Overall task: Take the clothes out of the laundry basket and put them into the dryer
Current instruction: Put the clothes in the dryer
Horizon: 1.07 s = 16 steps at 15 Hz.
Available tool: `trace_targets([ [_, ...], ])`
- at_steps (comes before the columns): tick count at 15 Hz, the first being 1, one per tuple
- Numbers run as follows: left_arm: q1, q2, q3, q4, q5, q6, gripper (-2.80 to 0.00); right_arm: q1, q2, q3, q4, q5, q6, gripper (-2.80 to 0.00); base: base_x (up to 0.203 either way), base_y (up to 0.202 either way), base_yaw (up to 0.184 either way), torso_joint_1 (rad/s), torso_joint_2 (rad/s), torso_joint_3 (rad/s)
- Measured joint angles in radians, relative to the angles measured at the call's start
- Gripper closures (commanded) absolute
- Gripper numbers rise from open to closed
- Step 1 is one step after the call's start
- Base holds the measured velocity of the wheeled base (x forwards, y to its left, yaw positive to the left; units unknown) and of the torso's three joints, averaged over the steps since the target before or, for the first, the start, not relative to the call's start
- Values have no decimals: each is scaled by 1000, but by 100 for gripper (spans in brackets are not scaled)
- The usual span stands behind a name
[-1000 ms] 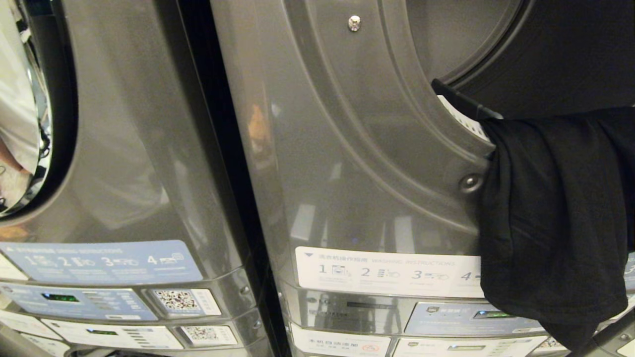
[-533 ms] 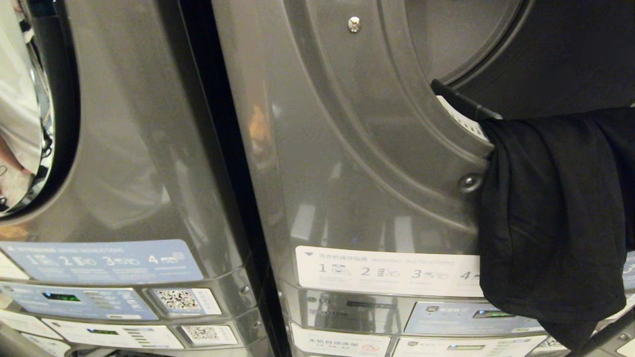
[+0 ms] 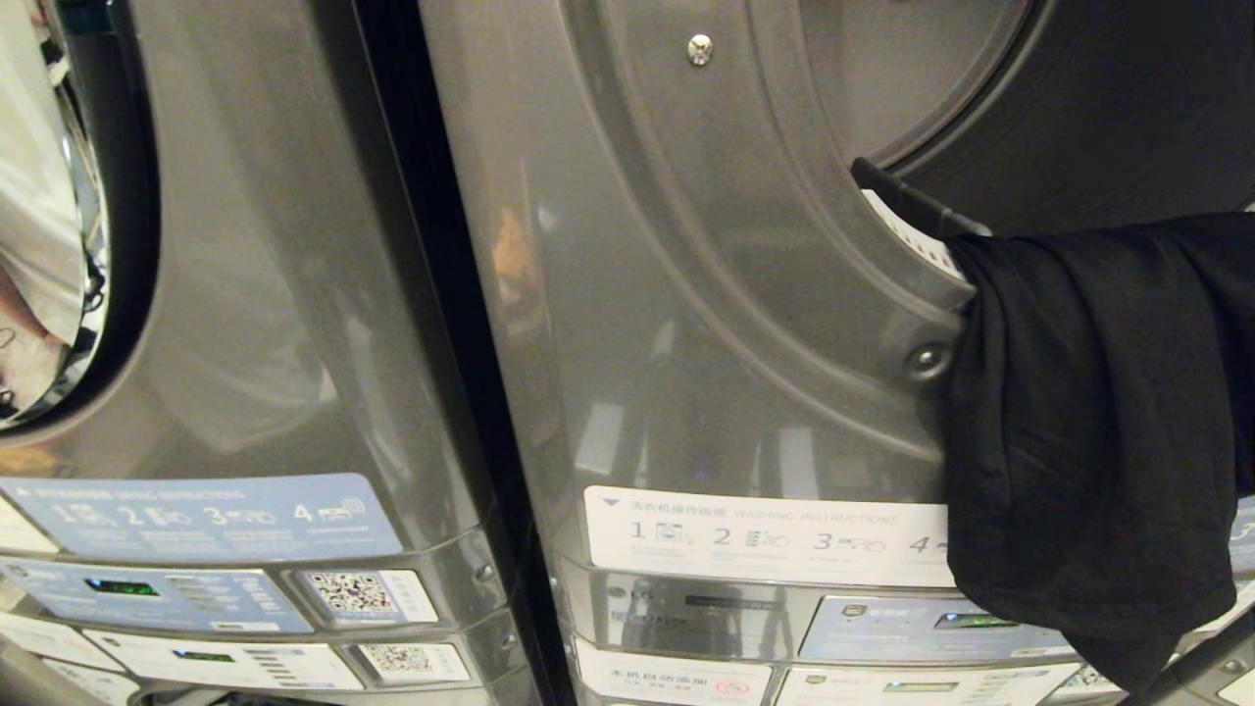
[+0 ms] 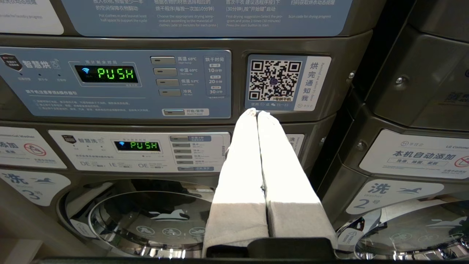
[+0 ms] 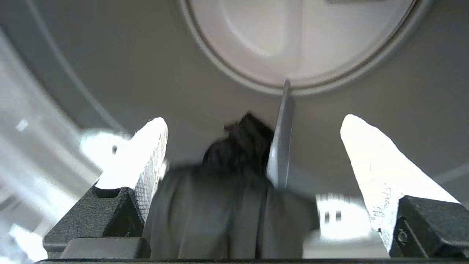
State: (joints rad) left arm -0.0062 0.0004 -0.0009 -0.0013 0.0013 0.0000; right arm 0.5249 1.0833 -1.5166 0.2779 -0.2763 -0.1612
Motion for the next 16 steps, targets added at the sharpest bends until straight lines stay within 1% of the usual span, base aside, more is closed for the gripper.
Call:
trace_targets([
  [2, 0, 0, 0, 0, 0, 0, 0, 0, -72, 69, 32, 36, 14, -280, 0, 0, 0, 0, 0, 0],
  [3, 0, 0, 0, 0, 0, 0, 0, 0, -109, 105, 60, 59, 35, -280, 0, 0, 0, 0, 0, 0],
  [4, 0, 0, 0, 0, 0, 0, 0, 0, -153, 147, 102, 91, 77, -280, 0, 0, 0, 0, 0, 0],
  [6, 0, 0, 0, 0, 0, 0, 0, 0, -224, 206, 214, 145, 208, -280, 0, 0, 0, 0, 0, 0],
  [8, 0, 0, 0, 0, 0, 0, 0, -4, -265, 229, 335, 156, 339, -280, 0, 0, 0, 0, 0, 0],
  [9, 0, 0, 0, 0, 0, 0, 0, -8, -273, 235, 388, 157, 372, -280, 0, 0, 0, 0, 0, 0],
  [10, 0, 0, 0, 0, 0, 0, 0, -19, -275, 245, 432, 160, 385, -280, 0, 0, 0, 0, 0, 0],
  [12, 0, 0, 0, 0, 0, 0, 0, -47, -258, 259, 443, 168, 390, -280, 0, 0, 0, 0, 0, 0],
  [14, 0, 0, 0, 0, 0, 0, 0, -65, -226, 279, 425, 172, 388, -280, 0, 0, 0, 0, 0, 0],
  [16, 0, 0, 0, 0, 0, 0, 0, -71, -191, 315, 351, 174, 382, -280, 0, 0, 0, 0, 0, 0],
])
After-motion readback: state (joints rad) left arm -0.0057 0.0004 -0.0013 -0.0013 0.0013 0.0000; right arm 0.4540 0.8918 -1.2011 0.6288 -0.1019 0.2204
